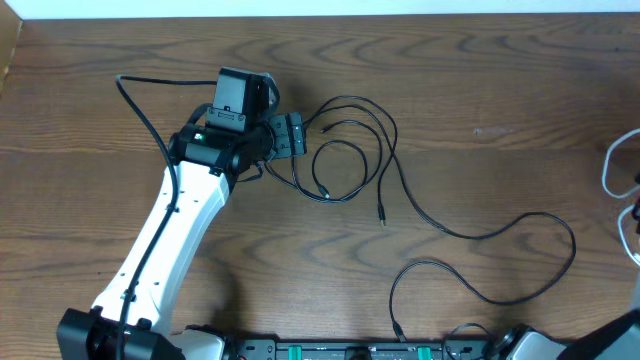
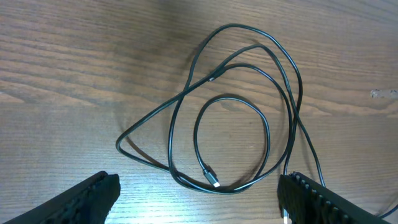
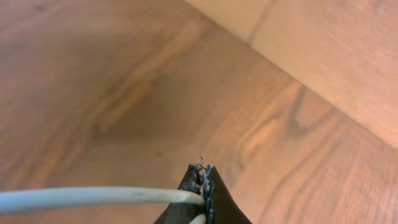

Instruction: Untangle cables

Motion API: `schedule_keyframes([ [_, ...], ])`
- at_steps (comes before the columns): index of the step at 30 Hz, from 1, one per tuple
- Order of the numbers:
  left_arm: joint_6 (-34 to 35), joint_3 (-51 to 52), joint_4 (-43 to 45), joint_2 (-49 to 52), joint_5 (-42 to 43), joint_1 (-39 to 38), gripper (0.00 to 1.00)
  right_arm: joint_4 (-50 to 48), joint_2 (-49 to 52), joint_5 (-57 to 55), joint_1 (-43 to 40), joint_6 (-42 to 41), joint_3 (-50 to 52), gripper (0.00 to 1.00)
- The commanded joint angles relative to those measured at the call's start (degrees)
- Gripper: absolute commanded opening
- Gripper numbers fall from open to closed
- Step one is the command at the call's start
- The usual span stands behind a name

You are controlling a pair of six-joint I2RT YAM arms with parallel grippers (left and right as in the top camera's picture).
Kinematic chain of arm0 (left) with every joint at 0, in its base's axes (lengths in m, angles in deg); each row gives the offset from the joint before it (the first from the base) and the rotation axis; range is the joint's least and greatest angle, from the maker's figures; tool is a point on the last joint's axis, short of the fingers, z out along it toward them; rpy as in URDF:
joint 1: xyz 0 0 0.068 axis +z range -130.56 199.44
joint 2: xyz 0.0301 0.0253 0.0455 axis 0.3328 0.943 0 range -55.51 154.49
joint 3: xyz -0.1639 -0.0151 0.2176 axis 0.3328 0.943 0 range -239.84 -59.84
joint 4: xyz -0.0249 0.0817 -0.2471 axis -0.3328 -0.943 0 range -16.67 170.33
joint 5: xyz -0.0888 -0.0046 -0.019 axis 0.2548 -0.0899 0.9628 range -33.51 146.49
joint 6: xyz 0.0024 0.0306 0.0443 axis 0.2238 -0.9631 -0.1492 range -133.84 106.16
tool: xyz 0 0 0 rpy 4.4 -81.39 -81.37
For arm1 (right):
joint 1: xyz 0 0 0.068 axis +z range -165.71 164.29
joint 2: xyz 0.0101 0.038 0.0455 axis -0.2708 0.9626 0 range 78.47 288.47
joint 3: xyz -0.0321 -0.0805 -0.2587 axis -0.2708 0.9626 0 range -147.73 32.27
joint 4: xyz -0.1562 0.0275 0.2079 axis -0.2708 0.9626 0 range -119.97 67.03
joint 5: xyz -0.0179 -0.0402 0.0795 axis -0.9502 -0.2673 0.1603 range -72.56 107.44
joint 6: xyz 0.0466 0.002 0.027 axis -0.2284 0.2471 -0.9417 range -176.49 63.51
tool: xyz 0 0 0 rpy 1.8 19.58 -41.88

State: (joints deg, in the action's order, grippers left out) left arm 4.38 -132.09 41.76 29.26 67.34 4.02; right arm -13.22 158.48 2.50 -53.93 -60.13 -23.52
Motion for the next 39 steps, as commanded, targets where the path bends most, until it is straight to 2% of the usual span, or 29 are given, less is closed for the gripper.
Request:
schedule_keyframes([
  [1, 0.1, -1.1, 0.0, 0.2, 0.5, 0.1, 0.87, 0.3, 3.5, -1.4, -2.3, 0.7, -0.9, 0.01],
  [12, 0.1, -1.1, 0.0, 0.2, 0.5, 0.1, 0.87, -1.2, 16.3, -1.4, -10.5, -0.6, -0.9, 0.01],
  [23, 0.1, -1.1, 0.0, 0.2, 0.5, 0.1, 0.87, -6.2, 24.9, -0.7, -20.6, -1.6, -0.9, 0.01],
  [32, 0.1, -1.1, 0.0, 0.2, 0.5, 0.1, 0.87, -13.0, 26.1, 2.2, -29.8, -1.9, -0.9, 0.01],
  [39, 0.1, -1.1, 0.0, 0.2, 0.5, 0.1, 0.87, -14.2, 26.1, 8.7, -36.3, -1.9, -1.9, 0.01],
])
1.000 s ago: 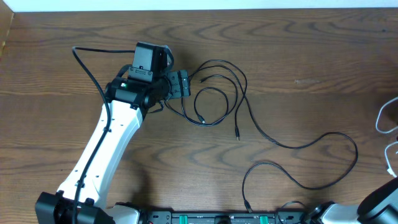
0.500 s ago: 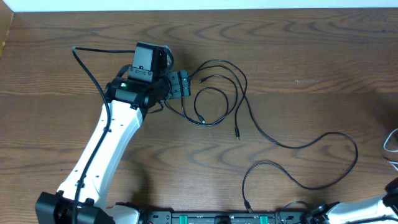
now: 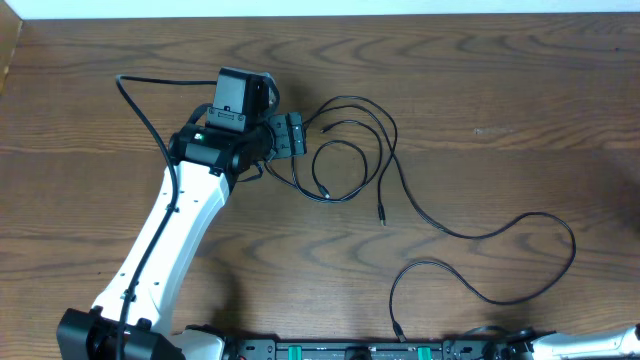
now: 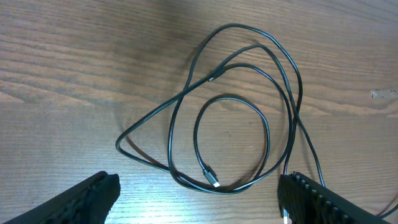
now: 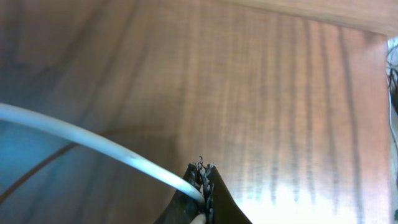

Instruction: Untangle cables

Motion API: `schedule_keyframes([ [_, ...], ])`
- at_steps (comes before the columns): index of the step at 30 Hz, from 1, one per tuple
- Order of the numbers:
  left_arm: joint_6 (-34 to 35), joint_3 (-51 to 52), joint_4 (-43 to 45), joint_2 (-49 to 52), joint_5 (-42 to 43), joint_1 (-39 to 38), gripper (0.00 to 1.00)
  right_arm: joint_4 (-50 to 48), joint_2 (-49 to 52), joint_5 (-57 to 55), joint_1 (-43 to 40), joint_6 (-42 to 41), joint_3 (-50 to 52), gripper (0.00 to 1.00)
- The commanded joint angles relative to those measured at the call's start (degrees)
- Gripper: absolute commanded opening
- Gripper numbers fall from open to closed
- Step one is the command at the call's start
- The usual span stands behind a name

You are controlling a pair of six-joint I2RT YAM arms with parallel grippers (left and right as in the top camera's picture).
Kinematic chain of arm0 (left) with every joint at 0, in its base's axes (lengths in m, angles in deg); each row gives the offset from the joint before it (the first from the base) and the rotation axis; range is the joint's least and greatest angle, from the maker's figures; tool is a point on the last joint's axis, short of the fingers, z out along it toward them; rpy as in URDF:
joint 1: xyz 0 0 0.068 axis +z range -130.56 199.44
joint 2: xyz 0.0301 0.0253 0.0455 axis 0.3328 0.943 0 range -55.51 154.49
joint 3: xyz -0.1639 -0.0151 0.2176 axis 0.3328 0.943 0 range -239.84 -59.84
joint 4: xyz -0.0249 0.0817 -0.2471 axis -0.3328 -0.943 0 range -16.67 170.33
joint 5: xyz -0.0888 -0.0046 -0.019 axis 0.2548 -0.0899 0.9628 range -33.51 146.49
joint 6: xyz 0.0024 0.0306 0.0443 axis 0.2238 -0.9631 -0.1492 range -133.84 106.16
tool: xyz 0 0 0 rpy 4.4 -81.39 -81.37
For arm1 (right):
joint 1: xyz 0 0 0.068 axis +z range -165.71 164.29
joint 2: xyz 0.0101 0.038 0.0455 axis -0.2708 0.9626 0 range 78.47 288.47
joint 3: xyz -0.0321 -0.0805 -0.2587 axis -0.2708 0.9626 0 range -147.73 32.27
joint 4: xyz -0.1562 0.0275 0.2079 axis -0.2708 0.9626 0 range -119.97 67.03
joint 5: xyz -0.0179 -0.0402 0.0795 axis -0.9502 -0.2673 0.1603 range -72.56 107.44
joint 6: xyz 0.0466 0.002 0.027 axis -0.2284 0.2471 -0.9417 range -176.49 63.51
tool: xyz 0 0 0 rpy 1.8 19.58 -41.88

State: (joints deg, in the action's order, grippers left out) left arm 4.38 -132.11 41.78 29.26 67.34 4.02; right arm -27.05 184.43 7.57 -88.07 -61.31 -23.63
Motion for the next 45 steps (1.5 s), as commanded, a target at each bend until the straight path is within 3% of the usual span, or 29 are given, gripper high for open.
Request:
schedule_keyframes([
  [1, 0.1, -1.1, 0.0, 0.2, 0.5, 0.1, 0.87, -0.5, 0.2, 3.6, -2.5, -0.7, -2.3, 0.01],
  [9, 0.1, -1.1, 0.0, 0.2, 0.5, 0.1, 0.87, -0.6, 0.2, 4.5, -2.9, -1.4, -4.1, 0.02],
  [11, 0.1, -1.1, 0.0, 0.2, 0.5, 0.1, 0.87, -0.6, 0.2, 4.5, -2.9, -2.0, -4.1, 0.19],
  [13, 0.1, -1.1, 0.0, 0.2, 0.5, 0.1, 0.87, -0.6, 0.2, 4.7, -2.9, -2.0, -4.1, 0.57],
  [15, 0.1, -1.1, 0.0, 0.2, 0.5, 0.1, 0.87, 0.0, 0.2, 4.7, -2.9, -2.0, -4.1, 0.84],
  [16, 0.1, -1.1, 0.0, 0.2, 0.5, 0.1, 0.87, 0.4, 0.2, 4.7, -2.9, -2.0, -4.1, 0.95],
  [17, 0.1, -1.1, 0.0, 0.2, 0.5, 0.1, 0.87, 1.2, 0.2, 4.9, -2.9, -2.4, -4.1, 0.99],
  [24, 0.1, -1.1, 0.0, 0.2, 0.5, 0.1, 0.87, 5.2, 0.2, 9.9, -2.9, -2.4, -4.1, 0.99],
  [33, 0.1, -1.1, 0.0, 0.2, 0.5, 0.1, 0.87, 9.2, 0.2, 24.2, -2.9, -1.1, -4.1, 0.99],
  [45, 0.1, -1.1, 0.0, 0.2, 0.5, 0.1, 0.87, 17.9, -0.2, 18.7, -2.3, -2.9, -4.6, 0.99],
])
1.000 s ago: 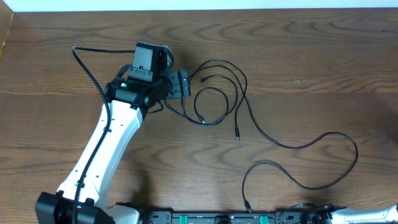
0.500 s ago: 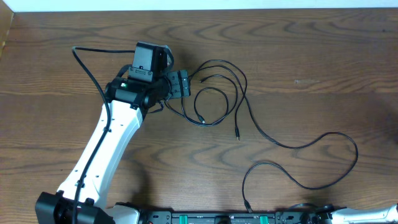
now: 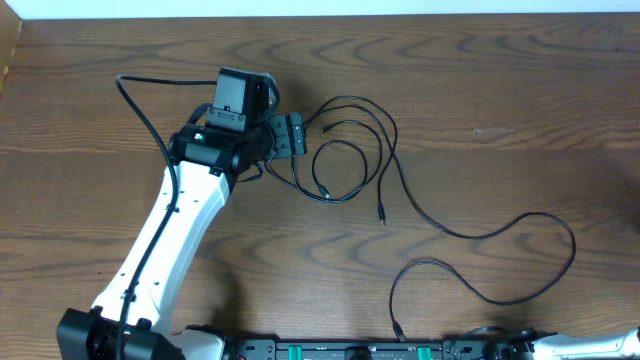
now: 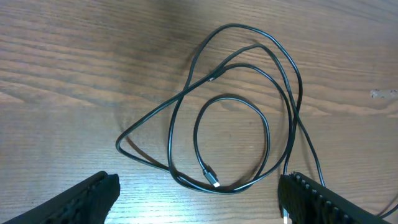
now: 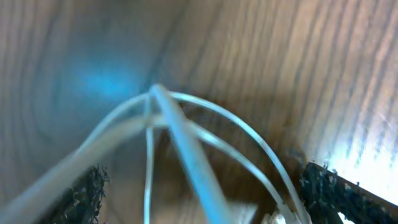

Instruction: Untangle cables

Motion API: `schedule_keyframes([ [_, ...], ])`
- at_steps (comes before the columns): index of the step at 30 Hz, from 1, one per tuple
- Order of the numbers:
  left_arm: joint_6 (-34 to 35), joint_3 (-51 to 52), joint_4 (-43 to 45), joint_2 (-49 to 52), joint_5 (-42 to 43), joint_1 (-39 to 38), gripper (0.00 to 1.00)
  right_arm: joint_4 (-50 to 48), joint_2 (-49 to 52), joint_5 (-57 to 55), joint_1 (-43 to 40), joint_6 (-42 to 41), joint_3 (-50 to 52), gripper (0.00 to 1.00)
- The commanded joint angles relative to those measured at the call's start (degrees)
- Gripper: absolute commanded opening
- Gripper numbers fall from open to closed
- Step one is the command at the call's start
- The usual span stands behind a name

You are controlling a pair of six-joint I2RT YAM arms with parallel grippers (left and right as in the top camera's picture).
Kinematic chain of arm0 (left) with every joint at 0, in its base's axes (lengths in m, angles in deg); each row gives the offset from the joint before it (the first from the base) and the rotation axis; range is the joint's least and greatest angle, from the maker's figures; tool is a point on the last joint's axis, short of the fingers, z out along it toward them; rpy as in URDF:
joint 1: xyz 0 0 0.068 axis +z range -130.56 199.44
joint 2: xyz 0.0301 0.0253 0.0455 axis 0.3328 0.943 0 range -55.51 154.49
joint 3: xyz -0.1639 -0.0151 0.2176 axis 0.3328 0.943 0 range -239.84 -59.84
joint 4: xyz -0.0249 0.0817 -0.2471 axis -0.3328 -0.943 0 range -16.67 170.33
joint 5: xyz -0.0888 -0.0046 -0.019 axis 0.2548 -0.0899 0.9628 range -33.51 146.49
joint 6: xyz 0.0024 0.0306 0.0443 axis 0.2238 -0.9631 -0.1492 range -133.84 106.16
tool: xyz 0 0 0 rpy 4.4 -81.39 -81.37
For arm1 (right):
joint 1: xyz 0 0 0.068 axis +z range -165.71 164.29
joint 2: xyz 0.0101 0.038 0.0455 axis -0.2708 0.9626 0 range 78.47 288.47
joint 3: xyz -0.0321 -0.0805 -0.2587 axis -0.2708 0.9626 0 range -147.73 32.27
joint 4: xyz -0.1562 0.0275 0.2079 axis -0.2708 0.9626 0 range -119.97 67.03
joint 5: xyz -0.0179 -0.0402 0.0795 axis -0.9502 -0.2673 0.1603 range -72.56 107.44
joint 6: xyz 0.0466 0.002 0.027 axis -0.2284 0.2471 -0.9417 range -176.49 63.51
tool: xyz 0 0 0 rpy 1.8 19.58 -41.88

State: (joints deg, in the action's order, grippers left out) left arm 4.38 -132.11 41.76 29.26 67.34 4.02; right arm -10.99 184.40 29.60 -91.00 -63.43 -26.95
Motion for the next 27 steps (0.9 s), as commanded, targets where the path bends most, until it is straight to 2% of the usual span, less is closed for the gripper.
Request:
schedule_keyframes([
  [1, 0.1, -1.1, 0.0, 0.2, 0.5, 0.1, 0.87, 2.9, -0.2, -4.8, 0.9, -0.7, -1.7, 0.99],
  [8, 0.1, -1.1, 0.0, 0.2, 0.5, 0.1, 0.87, 9.5, -0.3, -7.9, 4.1, -0.7, -7.9, 0.99],
  [19, 0.1, -1.1, 0.0, 0.2, 0.5, 0.1, 0.87, 26.8, -0.3, -23.3, 10.9, 1.4, -21.2, 0.99],
  [27, 0.1, -1.1, 0.0, 0.2, 0.5, 0.1, 0.87, 37.0, -0.3, -32.7, 15.4, 0.5, -24.1, 0.99],
])
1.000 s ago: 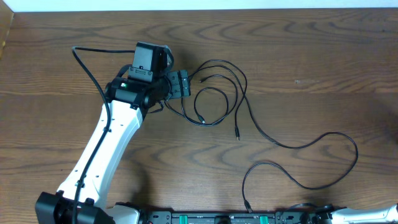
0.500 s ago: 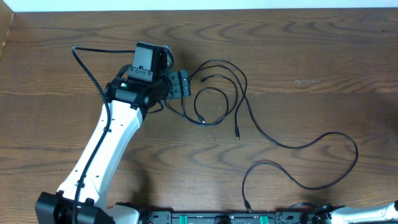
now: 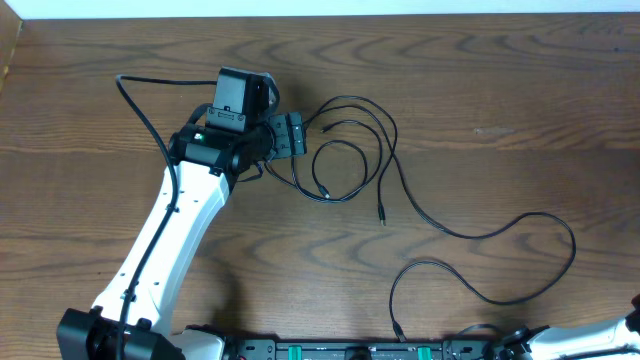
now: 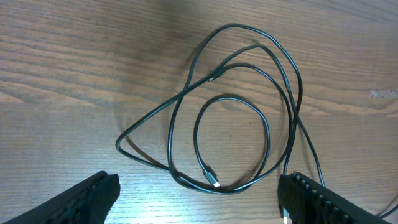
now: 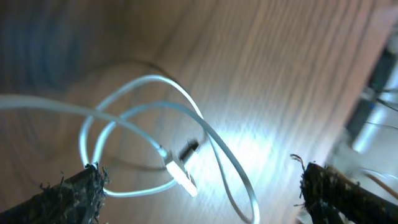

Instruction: Untangle cables

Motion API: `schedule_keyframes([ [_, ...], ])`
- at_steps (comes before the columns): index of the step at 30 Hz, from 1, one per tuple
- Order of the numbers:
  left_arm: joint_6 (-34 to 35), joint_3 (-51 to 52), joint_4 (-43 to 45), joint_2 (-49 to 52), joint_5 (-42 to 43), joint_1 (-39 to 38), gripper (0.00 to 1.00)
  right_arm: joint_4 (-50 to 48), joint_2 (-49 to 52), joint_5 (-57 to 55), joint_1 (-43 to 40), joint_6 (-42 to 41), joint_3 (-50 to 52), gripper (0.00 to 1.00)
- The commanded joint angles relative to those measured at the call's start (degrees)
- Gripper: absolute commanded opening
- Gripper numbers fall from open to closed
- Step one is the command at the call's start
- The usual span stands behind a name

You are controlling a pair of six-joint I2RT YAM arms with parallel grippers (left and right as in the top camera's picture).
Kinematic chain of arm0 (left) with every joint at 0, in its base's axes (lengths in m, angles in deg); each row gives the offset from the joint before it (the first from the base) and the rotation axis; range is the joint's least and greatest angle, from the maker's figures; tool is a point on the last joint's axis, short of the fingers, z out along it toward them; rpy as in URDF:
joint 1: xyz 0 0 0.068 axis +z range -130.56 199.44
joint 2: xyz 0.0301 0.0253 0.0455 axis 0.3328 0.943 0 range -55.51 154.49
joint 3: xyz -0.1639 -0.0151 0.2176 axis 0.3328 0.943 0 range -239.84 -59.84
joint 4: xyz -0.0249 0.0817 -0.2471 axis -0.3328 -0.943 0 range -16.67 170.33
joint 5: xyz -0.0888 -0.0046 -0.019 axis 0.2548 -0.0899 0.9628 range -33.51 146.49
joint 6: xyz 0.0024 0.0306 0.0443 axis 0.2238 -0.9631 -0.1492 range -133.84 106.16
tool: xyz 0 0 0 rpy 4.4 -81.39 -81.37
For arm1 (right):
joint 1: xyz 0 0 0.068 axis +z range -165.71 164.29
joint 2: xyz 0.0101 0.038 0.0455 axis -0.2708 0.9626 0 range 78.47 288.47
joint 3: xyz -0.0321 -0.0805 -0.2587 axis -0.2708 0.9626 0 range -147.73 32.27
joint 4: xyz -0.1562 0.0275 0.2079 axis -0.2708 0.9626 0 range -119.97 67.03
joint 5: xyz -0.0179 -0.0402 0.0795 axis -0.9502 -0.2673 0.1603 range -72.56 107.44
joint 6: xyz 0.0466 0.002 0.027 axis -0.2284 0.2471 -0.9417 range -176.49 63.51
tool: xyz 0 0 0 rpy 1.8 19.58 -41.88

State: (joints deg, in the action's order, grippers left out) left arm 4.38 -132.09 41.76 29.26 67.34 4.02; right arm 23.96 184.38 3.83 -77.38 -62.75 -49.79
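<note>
A black cable (image 3: 383, 195) lies in overlapping loops at the table's middle, and its long tail snakes right and down to the front edge. My left gripper (image 3: 293, 135) hovers open at the left of those loops. In its wrist view the loops (image 4: 231, 96) lie ahead of the open left gripper (image 4: 199, 199), untouched. A white cable (image 5: 180, 174) shows only in the right wrist view, lying in loose loops with its plug on the wood. My right gripper (image 5: 205, 193) is open above it, holding nothing. The overhead view shows neither the right gripper nor the white cable.
The brown wooden table (image 3: 500, 80) fills the overhead view. The left arm (image 3: 170, 240) runs from the front left corner to the loops. A sliver of the right arm (image 3: 600, 335) shows at the front right corner. Metal hardware (image 5: 379, 118) blurs the right wrist view's right edge.
The white cable was close and blurred between the open right fingers; now it lies lower on the wood, its plug and loops visible. The left arm and black cable are unchanged.
My right gripper was shut on the white cable, which showed at the table's right edge in the overhead view. Then it still gripped it, with the cable gone from the overhead view. Later it was open, and the white cable now lies loose. The left arm stayed still.
</note>
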Motion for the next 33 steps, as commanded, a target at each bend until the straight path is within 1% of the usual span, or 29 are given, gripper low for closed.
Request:
schedule_keyframes([
  [1, 0.1, -1.1, 0.0, 0.2, 0.5, 0.1, 0.87, 3.7, -0.3, -8.5, 2.3, -1.1, -1.3, 0.99],
  [9, 0.1, -1.1, 0.0, 0.2, 0.5, 0.1, 0.87, 13.2, -0.3, -15.9, 2.7, -4.7, -1.3, 0.99],
  [18, 0.1, -1.1, 0.0, 0.2, 0.5, 0.1, 0.87, 17.6, -0.2, -17.3, 2.8, -5.9, -1.2, 0.99],
  [19, 0.1, -1.1, 0.0, 0.2, 0.5, 0.1, 0.87, 17.4, -0.2, -16.0, 2.7, -5.9, -1.2, 0.99],
  [24, 0.1, -1.1, 0.0, 0.2, 0.5, 0.1, 0.87, 14.4, -0.3, 2.4, 2.7, 2.1, -1.2, 0.99],
  [25, 0.1, -1.1, 0.0, 0.2, 0.5, 0.1, 0.87, 13.9, -0.3, 4.4, 2.7, 2.2, -1.3, 0.99],
  [29, 0.1, -1.1, 0.0, 0.2, 0.5, 0.1, 0.87, 12.5, -0.3, 5.0, 2.7, -0.5, -1.8, 0.99],
  [33, 0.1, -1.1, 0.0, 0.2, 0.5, 0.1, 0.87, 11.2, -0.3, 7.9, 2.7, -0.4, -4.3, 0.99],
])
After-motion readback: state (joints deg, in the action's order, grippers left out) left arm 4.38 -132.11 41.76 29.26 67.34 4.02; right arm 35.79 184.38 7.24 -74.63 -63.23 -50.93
